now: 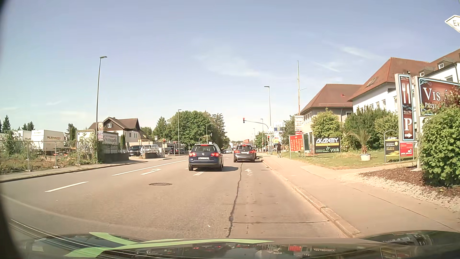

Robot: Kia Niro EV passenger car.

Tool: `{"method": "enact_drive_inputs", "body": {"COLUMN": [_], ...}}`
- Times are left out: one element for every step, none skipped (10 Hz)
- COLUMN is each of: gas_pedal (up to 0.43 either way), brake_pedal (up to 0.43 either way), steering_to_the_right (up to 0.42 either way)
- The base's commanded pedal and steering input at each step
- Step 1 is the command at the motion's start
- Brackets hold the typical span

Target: Follow the waypoints while adhering to traffic rules and regulations

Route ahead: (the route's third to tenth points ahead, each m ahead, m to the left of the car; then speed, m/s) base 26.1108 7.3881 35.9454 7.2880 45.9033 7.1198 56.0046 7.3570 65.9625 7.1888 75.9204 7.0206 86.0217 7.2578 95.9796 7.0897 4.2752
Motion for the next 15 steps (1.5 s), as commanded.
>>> {"method": "enact_drive_inputs", "body": {"gas_pedal": [0.0,0.0,0.0,0.0,0.0,0.0,0.0,0.0,0.0,0.0,0.0,0.0,0.0,0.0,0.0], "brake_pedal": [0.012,0.018,0.024,0.024,0.03,0.03,0.03,0.03,0.03,0.03,0.024,0.024,0.024,0.024,0.03], "steering_to_the_right": [-0.004,-0.004,-0.004,-0.004,-0.004,-0.004,-0.004,-0.004,-0.004,-0.004,-0.004,-0.004,-0.004,-0.004,-0.004]}}
